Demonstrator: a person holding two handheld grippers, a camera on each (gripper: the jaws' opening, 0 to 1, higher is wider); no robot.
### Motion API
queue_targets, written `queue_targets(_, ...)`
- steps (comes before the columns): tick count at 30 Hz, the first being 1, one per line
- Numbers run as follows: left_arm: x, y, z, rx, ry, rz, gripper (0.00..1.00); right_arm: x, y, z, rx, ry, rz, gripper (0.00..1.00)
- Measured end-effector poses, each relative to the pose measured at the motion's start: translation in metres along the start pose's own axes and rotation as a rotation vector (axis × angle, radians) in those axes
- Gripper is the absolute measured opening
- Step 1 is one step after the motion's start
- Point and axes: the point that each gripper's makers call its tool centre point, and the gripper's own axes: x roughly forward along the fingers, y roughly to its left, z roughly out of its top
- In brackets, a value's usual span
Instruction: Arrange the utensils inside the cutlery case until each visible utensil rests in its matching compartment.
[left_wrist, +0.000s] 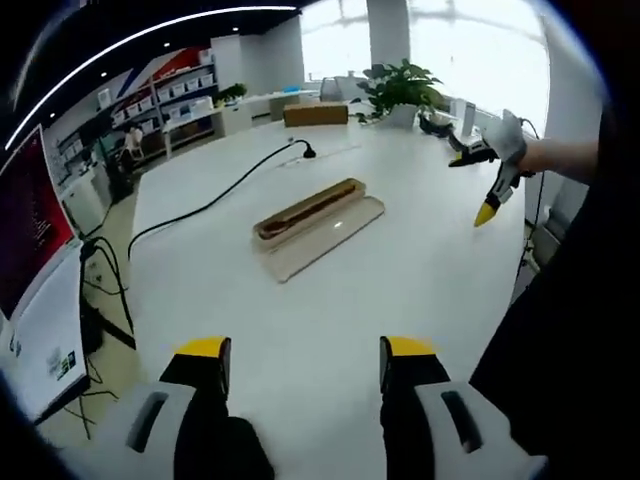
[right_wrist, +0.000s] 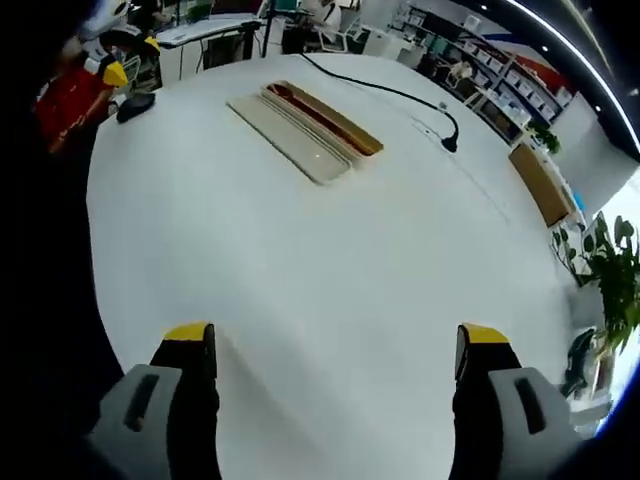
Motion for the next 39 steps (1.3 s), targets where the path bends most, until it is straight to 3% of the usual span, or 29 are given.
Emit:
queue_targets(2, 0.003, -0.001, 0.001, -0.001, -0.01, -0.002, 0.8, -0.001, 0.002, -0.004, 0.02, 0.001, -0.005, 0.99)
queue_targets(4, 0.006, -0.005, 0.001, 0.036, -0.002, -0.012, 0.82, 0.0, 0.007, -0.01, 0.033, 0.011, 0.001, 0.99)
queue_targets(15, 0.016, -0.015, -0.023, 0.018, 0.074, -0.09, 0.99, 0.011, 0.031, -0.022, 0.013, 0.057, 0.027, 0.97)
queue_targets(23, 0.021, -0.011, -0.029, -0.009, 0.083, -0.097, 1.0, 0.024, 0.039, -0.023, 0.013, 0.077, 0.062, 0.98)
queue_targets(35, 0.041, -0.008, -0.019, -0.024, 0.086, -0.118, 1.0, 0.039, 0.037, -0.009, 0.017, 0.081, 0.14, 0.95)
queue_targets(39, 0.049, -0.009, -0.023, -0.017, 0.111, -0.132, 0.99, 0.045, 0.037, -0.001, 0.02, 0.082, 0.169, 0.94)
